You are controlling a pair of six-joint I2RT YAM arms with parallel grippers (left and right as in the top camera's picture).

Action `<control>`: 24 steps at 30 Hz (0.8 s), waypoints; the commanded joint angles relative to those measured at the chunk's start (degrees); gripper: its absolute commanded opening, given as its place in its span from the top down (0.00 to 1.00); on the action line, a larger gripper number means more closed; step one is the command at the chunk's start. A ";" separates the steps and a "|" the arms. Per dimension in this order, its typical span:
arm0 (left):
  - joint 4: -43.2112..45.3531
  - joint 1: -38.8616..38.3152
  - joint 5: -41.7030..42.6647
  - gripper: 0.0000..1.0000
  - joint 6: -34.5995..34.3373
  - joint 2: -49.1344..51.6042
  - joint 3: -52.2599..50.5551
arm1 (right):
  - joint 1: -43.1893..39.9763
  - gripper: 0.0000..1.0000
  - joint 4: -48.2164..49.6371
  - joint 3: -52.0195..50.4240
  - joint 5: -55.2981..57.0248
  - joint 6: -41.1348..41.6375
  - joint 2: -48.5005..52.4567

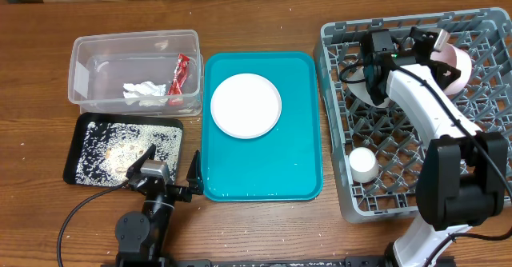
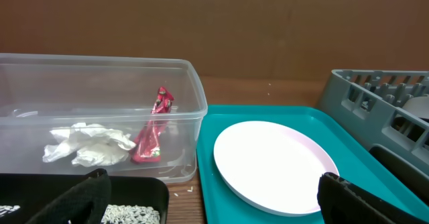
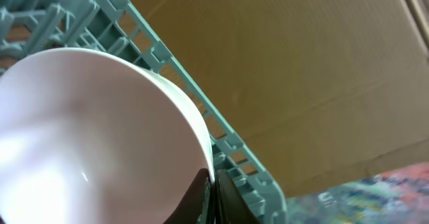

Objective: Sort waste into correct bins and load items into the dishwasher
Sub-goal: 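Place the pink bowl upright in the grey rack and open the gripper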

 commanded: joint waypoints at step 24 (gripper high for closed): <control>-0.09 0.13 0.55 0.00 -0.59 -0.55 -0.20 | 8.24 0.96 -1.44 0.04 0.70 -5.99 1.77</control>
